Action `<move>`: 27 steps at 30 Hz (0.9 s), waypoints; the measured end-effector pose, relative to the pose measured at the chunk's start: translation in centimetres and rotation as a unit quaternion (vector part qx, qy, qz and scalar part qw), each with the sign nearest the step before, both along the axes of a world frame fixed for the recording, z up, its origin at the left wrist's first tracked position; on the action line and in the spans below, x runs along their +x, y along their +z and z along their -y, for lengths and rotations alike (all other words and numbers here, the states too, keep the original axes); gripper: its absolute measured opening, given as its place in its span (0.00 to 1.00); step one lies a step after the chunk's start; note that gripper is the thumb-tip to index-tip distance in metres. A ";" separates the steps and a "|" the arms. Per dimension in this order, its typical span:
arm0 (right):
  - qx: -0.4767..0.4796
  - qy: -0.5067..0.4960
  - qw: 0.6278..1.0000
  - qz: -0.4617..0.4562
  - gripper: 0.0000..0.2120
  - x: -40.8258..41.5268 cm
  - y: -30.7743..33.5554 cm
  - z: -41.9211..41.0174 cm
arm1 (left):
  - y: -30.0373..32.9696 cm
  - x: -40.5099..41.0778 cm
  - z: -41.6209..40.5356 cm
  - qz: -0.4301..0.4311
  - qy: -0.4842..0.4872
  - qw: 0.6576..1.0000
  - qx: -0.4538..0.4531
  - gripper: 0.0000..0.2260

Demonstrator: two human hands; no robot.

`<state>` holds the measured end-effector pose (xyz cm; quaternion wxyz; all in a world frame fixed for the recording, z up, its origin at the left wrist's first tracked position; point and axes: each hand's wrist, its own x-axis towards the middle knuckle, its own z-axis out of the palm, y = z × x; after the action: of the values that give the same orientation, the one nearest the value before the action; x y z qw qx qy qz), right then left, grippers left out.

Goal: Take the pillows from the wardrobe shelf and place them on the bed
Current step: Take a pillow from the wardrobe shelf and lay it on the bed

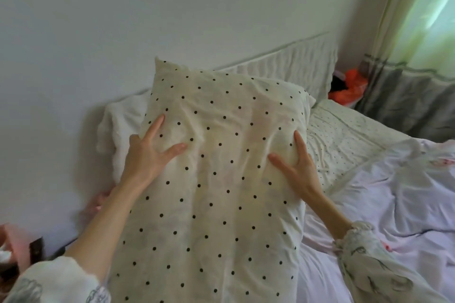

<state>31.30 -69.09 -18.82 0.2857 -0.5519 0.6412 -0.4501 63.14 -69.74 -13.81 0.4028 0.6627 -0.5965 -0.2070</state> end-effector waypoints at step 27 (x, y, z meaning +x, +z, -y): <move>0.265 -0.294 0.918 0.032 0.44 0.1 -25.1 18.7 | -27.6 -9.4 40.1 0.167 -0.302 0.909 0.233 0.38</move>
<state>31.39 -87.81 -43.88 0.2965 -0.2279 0.8612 -0.3444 53.72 -109.88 -41.40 0.0497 0.5511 -0.7612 -0.3382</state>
